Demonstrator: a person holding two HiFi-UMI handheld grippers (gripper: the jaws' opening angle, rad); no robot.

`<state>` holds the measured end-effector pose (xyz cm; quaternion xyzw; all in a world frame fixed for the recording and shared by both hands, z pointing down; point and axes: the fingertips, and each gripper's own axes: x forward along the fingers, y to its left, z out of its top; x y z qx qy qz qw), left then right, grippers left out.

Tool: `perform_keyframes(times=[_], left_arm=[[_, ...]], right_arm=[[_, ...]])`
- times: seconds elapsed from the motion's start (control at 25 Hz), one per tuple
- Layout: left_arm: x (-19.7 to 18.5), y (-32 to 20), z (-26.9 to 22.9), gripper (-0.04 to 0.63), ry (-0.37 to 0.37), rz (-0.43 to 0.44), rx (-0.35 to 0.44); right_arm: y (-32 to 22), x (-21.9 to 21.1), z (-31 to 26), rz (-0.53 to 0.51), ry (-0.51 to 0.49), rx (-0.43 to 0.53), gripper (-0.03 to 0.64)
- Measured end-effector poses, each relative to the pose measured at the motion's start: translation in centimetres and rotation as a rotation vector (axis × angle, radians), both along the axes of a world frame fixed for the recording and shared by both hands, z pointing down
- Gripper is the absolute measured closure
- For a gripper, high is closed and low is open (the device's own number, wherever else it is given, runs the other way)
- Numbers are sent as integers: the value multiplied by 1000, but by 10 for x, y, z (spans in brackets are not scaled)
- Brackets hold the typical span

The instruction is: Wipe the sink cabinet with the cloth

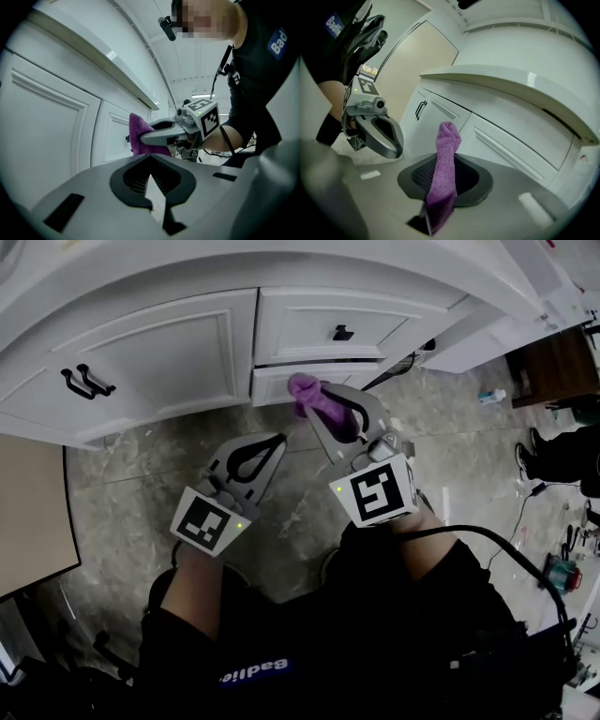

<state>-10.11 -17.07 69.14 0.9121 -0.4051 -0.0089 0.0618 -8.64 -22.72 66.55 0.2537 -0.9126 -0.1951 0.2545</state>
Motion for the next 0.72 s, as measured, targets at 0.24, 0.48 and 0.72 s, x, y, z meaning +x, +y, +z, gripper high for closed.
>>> perform_keyframes(times=[0.24,0.48,0.72], left_arm=[[-16,9,-6,604,44,-19,19],[-27,4,4,604,34,-42,20],[-29,0,7,604,39,-44,27]], right_arm=[[-20,-20,-45,14,163,207,545],[-53,-39,-99,69,354,538,545],[-75,-50,-81,98,464,625,543]])
